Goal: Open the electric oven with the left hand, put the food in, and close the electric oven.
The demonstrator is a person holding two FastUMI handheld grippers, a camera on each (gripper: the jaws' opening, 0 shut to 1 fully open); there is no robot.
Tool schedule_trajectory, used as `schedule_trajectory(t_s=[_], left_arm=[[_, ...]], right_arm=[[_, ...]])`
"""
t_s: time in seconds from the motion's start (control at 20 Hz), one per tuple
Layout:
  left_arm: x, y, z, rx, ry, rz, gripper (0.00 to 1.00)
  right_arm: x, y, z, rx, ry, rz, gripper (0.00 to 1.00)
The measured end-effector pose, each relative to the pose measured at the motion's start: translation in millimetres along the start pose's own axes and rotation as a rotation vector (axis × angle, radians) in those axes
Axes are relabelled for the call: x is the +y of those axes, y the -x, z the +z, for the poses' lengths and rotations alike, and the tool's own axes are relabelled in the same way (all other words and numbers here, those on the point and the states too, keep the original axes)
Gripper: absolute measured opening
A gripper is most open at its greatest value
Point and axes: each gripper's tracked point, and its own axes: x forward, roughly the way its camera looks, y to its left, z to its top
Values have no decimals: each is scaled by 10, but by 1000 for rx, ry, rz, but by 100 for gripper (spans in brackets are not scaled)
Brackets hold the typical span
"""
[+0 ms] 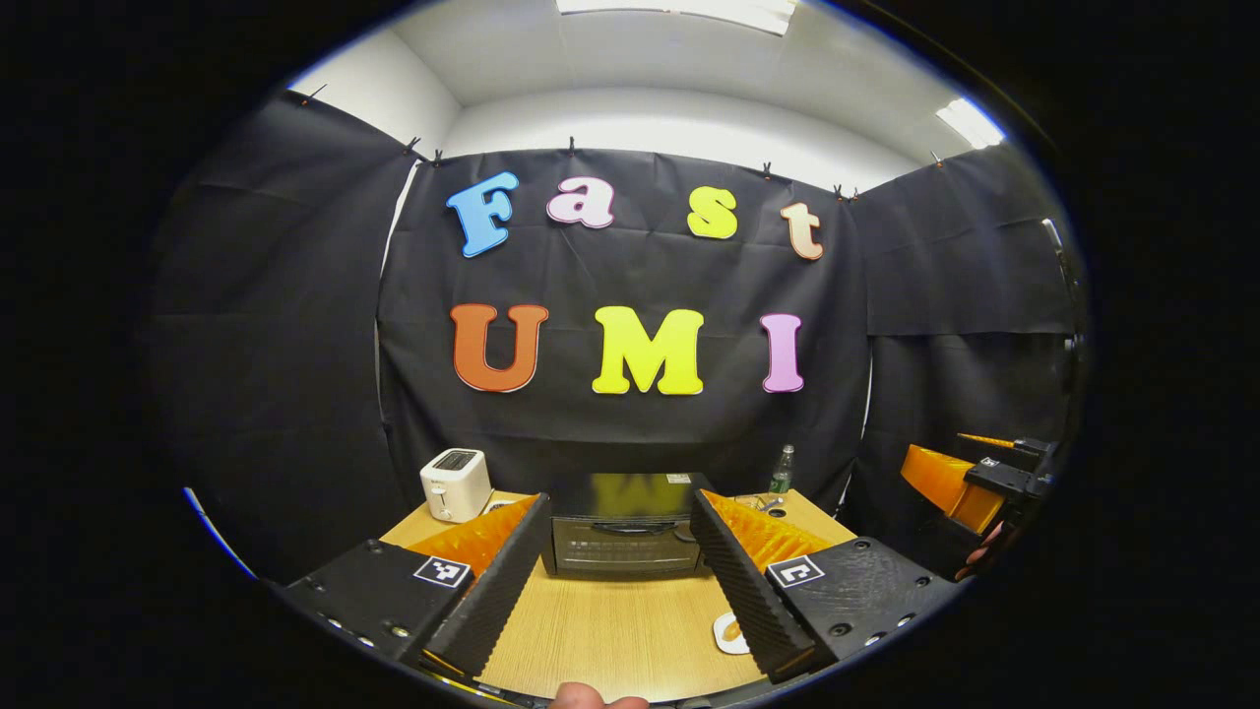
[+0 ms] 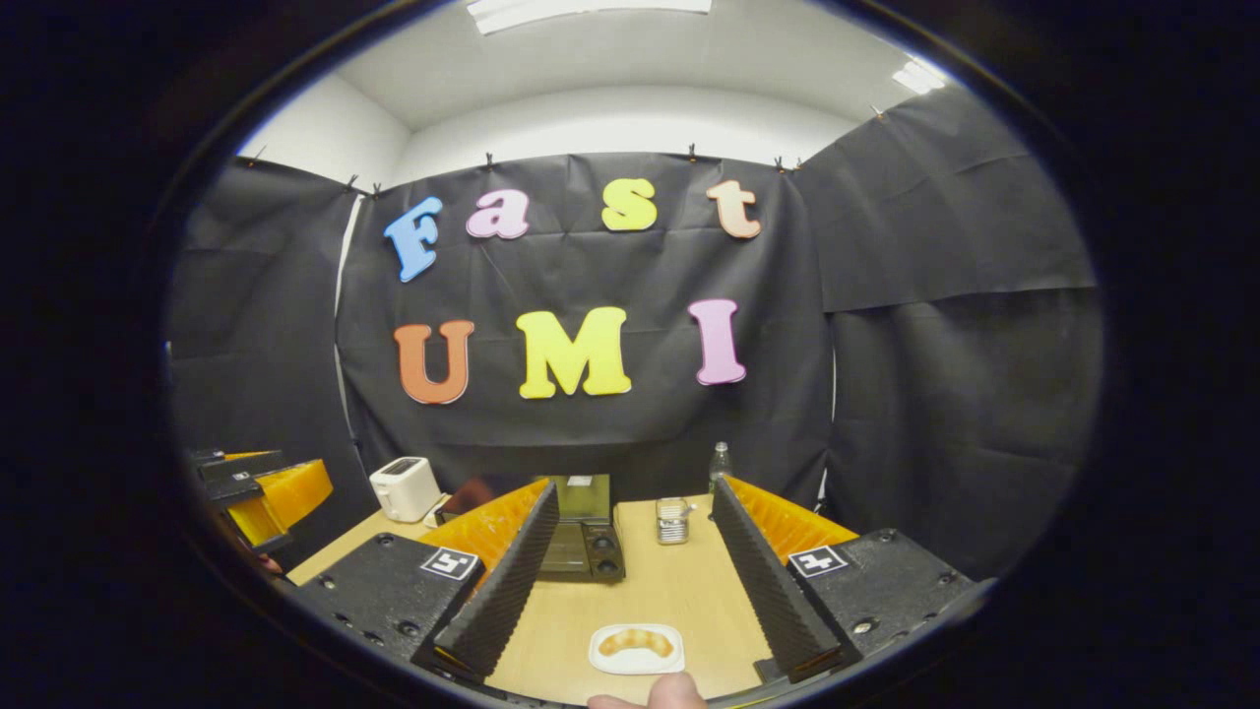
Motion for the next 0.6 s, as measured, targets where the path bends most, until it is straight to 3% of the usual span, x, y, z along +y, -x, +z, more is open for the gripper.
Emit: schedule_trajectory(t_s=[0.6], left_arm=[[-68, -71, -51, 16, 5, -10, 94]], right_arm=[[-105, -45, -29, 16, 5, -14, 97]])
